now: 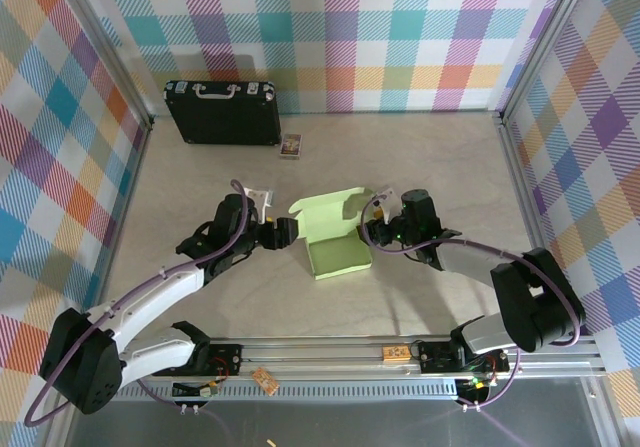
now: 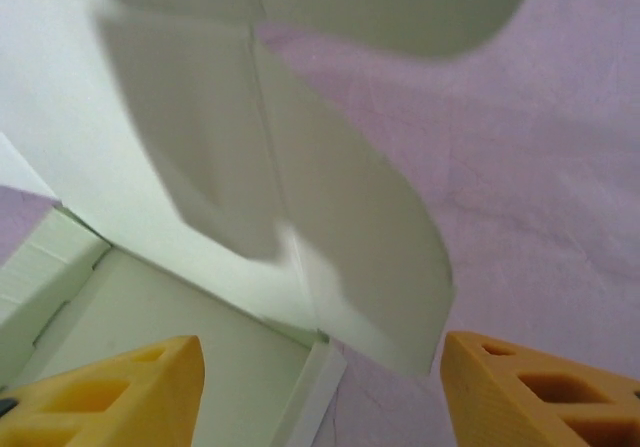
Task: Fold the paper box
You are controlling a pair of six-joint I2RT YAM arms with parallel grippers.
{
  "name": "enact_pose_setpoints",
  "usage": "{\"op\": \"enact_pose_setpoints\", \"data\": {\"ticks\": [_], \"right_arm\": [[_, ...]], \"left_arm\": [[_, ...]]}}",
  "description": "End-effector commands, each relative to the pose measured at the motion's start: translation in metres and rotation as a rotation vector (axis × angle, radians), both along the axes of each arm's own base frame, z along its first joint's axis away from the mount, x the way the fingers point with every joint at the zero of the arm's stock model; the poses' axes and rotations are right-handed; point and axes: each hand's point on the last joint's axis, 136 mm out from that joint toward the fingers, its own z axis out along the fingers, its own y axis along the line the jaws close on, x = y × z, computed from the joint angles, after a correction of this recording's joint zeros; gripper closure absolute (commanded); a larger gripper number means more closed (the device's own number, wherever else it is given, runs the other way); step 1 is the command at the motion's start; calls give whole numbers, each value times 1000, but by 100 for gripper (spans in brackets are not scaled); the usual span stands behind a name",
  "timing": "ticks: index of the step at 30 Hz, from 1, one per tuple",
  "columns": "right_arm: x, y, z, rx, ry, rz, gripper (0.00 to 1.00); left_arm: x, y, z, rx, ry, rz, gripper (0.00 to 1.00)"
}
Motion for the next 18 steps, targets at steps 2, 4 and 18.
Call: {"op": "enact_pose_setpoints", "data": {"ticks": [2, 4, 18], "right_arm": [[19, 2, 19, 39, -77, 9, 35], [20, 4, 19, 41, -82, 27, 35], [16, 21, 19, 50, -154, 179, 56]], "left_arm": [[11, -18, 44, 12, -66, -114, 24], [12, -20, 46, 78, -21, -157, 24], [28, -66, 57, 462, 178, -715, 30]]}}
